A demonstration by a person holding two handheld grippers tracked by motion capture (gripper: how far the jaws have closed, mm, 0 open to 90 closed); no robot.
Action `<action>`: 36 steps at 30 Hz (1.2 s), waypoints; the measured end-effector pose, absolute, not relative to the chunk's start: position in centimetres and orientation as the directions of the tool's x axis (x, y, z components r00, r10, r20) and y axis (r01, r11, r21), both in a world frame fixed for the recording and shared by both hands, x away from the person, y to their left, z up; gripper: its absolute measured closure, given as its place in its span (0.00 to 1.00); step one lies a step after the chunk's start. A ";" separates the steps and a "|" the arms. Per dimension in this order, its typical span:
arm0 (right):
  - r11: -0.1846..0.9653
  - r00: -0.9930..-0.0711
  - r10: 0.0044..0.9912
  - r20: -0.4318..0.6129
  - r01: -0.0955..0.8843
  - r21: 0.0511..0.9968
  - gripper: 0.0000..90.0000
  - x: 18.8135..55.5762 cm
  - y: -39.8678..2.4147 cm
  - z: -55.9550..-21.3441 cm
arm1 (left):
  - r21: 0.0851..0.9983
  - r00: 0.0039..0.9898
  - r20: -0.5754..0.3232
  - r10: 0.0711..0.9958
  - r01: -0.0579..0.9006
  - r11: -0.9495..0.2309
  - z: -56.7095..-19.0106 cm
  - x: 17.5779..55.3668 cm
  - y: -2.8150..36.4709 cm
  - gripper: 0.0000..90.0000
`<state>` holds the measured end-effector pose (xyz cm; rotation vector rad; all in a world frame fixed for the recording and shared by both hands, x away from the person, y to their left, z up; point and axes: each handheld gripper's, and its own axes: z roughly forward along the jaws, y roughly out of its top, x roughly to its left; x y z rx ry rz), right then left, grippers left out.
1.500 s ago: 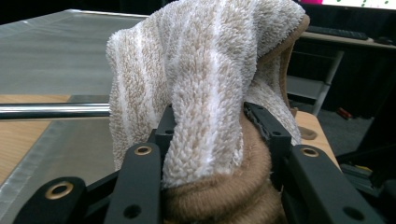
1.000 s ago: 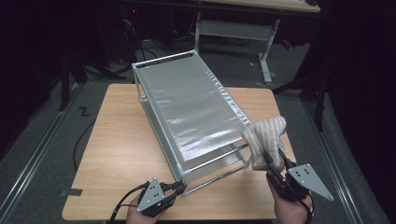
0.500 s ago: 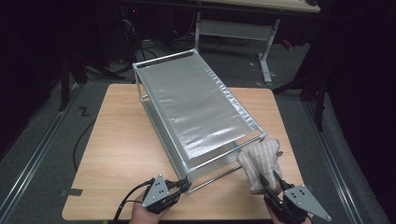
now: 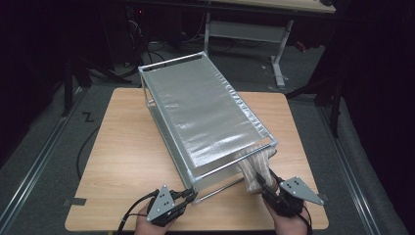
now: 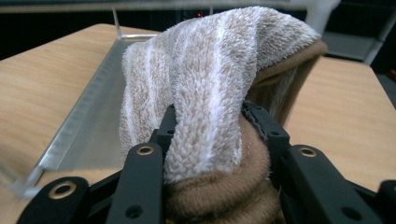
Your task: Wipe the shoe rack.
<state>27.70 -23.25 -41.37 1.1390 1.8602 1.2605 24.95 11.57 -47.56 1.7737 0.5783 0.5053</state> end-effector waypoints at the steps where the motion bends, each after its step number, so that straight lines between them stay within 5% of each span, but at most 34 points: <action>1: 0.181 -0.450 0.893 -0.024 0.310 0.933 0.69 28.3 -23.0 -41.1 | 0.964 0.785 0.044 0.618 0.129 -0.232 -47.6 24.9 11.7 0.89; 8: 0.173 -0.462 0.887 -0.004 0.324 0.930 0.69 30.9 -22.4 -40.6 | 0.965 0.774 0.047 0.632 0.128 -0.228 -47.7 24.9 11.9 0.89; 26: 0.168 -0.455 0.890 -0.029 0.267 0.949 0.69 29.4 -22.2 -40.7 | 0.950 0.771 0.066 0.633 0.145 -0.275 -48.8 24.8 11.7 0.85; 36: 0.206 -0.540 0.840 -0.046 0.239 0.949 0.70 28.1 -20.1 -40.3 | 0.948 0.769 0.077 0.634 0.140 -0.285 -48.9 24.8 11.4 0.88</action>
